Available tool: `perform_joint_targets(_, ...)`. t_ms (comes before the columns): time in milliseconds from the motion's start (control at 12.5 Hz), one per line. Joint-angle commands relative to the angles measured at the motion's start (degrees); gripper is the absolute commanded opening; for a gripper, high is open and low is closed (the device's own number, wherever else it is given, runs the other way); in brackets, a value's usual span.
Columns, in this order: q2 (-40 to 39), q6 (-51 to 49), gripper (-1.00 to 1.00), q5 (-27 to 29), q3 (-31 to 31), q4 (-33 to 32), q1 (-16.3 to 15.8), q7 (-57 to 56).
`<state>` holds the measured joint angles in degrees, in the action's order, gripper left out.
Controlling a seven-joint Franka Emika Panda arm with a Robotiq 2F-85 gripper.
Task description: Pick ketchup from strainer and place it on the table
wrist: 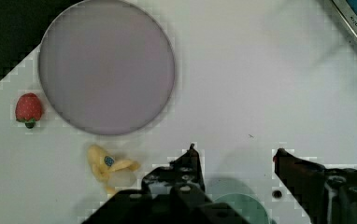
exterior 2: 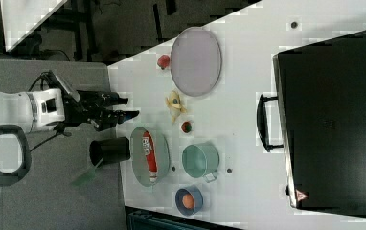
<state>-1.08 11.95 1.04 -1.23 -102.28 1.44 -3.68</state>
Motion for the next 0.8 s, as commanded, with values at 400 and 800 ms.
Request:
perform_joint_targets(400,15.2,-10.3,1.0,1.0,-7.3,-6.1,4.5,4.7)
perform_joint_targets(800,12.2,-2.6,1.0,1.0,-18.0,-6.2,2.2,4.8)
